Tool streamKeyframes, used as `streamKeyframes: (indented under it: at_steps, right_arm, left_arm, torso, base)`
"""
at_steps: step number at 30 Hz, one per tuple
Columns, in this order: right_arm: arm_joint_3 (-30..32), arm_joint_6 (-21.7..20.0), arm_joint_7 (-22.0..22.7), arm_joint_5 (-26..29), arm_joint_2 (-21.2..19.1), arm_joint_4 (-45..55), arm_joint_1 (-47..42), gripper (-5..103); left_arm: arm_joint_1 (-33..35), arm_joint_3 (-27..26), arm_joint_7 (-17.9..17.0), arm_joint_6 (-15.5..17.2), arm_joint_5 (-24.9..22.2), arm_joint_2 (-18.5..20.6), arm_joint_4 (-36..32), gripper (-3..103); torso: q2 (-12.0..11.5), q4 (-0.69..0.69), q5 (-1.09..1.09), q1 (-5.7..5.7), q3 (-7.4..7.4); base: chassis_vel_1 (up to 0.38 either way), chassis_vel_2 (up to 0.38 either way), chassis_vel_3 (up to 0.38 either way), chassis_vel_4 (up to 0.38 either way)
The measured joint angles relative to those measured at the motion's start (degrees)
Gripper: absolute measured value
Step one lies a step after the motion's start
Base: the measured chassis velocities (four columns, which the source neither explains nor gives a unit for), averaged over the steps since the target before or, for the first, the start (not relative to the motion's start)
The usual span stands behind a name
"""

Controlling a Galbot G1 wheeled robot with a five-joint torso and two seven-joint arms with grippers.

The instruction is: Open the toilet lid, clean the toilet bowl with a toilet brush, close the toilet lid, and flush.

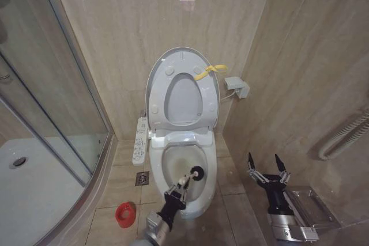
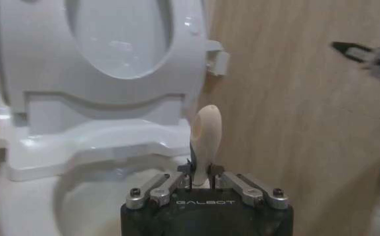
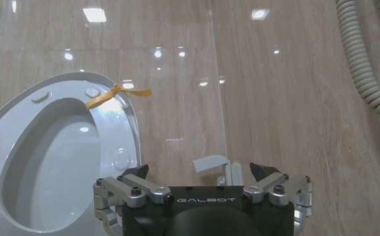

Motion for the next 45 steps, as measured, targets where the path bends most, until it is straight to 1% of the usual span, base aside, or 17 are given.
streamKeyframes:
  at_steps: [3, 5, 6, 9, 10, 14, 16, 17, 18, 19, 20, 24, 25, 30, 33, 40, 45]
  right_arm:
    - [0.2, 0.0, 0.0, -0.1, 0.1, -0.1, -0.1, 100]
    - [0.1, 0.0, 0.0, -0.2, 0.2, -0.2, 0.0, 100]
    - [0.1, 0.0, 0.0, -0.2, 0.2, -0.2, 0.0, 100]
    - [0.2, -0.3, 0.0, -0.2, 0.0, -0.1, 0.3, 100]
    - [0.2, -0.3, 0.0, -0.2, 0.0, -0.1, 0.3, 100]
    - [0.5, -0.3, 0.2, 0.2, -0.7, -0.1, 0.5, 100]
    - [0.5, -0.3, 0.2, 0.3, -0.8, -0.2, 0.6, 100]
    - [0.4, -0.3, 0.2, 0.3, -0.9, -0.3, 0.7, 100]
    - [0.3, -0.4, 0.2, 0.3, -0.9, -0.3, 0.7, 100]
    - [0.2, -0.4, 0.2, 0.3, -0.9, -0.3, 0.7, 100]
    - [0.1, -0.4, 0.2, 0.3, -0.9, -0.3, 0.7, 100]
    - [0.0, -0.4, 0.2, 0.4, -1.0, -0.2, 0.5, 100]
    - [0.1, -0.4, 0.2, 0.5, -1.1, -0.1, 0.4, 100]
    - [0.2, -0.3, 0.2, 1.0, -1.6, 0.0, 0.1, 100]
    - [0.2, -0.2, 0.2, 1.2, -1.6, 0.0, 0.0, 100]
    - [0.1, -0.2, 0.2, 1.2, -1.6, 0.1, 0.0, 100]
    - [0.1, 0.0, 0.2, 1.2, -1.7, 0.2, -0.4, 100]
  left_arm:
    - [-0.6, 1.7, -0.6, 1.0, -1.5, 0.3, -0.4, 16]
    - [-1.7, 2.6, -1.3, 2.2, -4.5, 0.2, 0.4, 16]
    - [-1.7, 2.6, -1.3, 2.2, -4.5, 0.2, 0.4, 16]
    - [-3.0, 3.2, -2.0, 3.8, -9.0, 0.1, 3.0, 16]
    - [-3.0, 3.2, -2.0, 3.8, -9.0, 0.1, 3.0, 16]
    - [-3.8, 3.2, -2.9, 6.1, -13.5, -0.7, 5.5, 16]
    - [-3.9, 3.0, -3.1, 6.4, -14.2, -1.1, 6.4, 16]
    - [-4.1, 2.9, -3.0, 7.0, -14.8, -1.6, 7.8, 16]
    - [-4.2, 2.7, -3.0, 7.1, -15.1, -2.1, 8.9, 14]
    - [-4.5, 2.2, -3.0, 7.2, -15.3, -2.4, 9.8, 14]
    - [-4.9, 1.5, -3.1, 7.2, -15.4, -2.7, 10.9, 14]
    - [-5.8, -0.1, -3.2, 7.2, -15.5, -3.7, 13.8, 14]
    - [-6.0, -0.8, -3.2, 7.2, -15.5, -3.9, 14.1, 0]
    - [-4.9, -2.4, -3.0, 7.1, -15.1, -4.2, 13.1, 0]
    - [-3.7, -2.8, -2.2, 6.4, -13.3, -3.7, 11.7, 0]
    - [-3.4, -3.6, -0.1, 5.5, -10.2, -2.3, 11.6, 0]
    - [-2.4, -4.7, 2.9, 2.9, -4.8, -0.2, 10.9, 0]
  torso:
    - [0.0, 0.00, 0.01, 0.00, 0.00]
    - [0.0, 0.01, 0.01, 0.00, 0.00]
    - [0.0, 0.01, 0.01, 0.00, 0.00]
    - [0.0, 0.02, 0.02, 0.00, 0.00]
    - [0.0, 0.02, 0.02, 0.00, 0.00]
    - [0.0, 0.00, 0.01, -0.01, 0.00]
    - [0.0, 0.00, 0.00, 0.00, 0.00]
    - [0.0, -0.08, -0.03, 0.00, 0.01]
    - [0.0, -0.05, -0.12, 0.01, 0.02]
    - [0.0, -0.08, -0.09, 0.01, 0.02]
    - [0.0, -0.07, 0.00, 0.00, 0.01]
    - [0.0, -0.02, -0.05, 0.01, 0.01]
    - [0.0, -0.02, -0.01, 0.00, 0.01]
    - [0.0, -0.01, -0.01, 0.01, 0.01]
    - [0.0, -0.01, -0.02, 0.00, 0.01]
    - [0.0, -0.01, -0.01, 0.01, 0.01]
    - [0.0, -0.01, -0.02, 0.00, 0.00]
  base:
    - [0.000, 0.000, 0.000, 0.000]
    - [0.000, 0.000, 0.000, 0.000]
    - [0.000, 0.000, 0.000, 0.000]
    - [0.000, 0.000, 0.000, 0.000]
    - [0.000, 0.000, 0.000, 0.000]
    - [0.000, 0.000, 0.000, 0.000]
    - [0.000, 0.000, 0.000, 0.000]
    - [0.000, 0.000, 0.000, 0.000]
    - [0.000, 0.000, 0.000, 0.000]
    - [0.000, 0.000, 0.000, 0.000]
    - [0.000, 0.000, 0.000, 0.000]
    - [0.000, 0.000, 0.000, 0.000]
    - [0.000, 0.000, 0.000, 0.000]
    - [0.000, 0.000, 0.000, 0.000]
    - [0.000, 0.000, 0.000, 0.000]
    - [0.000, 0.000, 0.000, 0.000]
    - [0.000, 0.000, 0.000, 0.000]
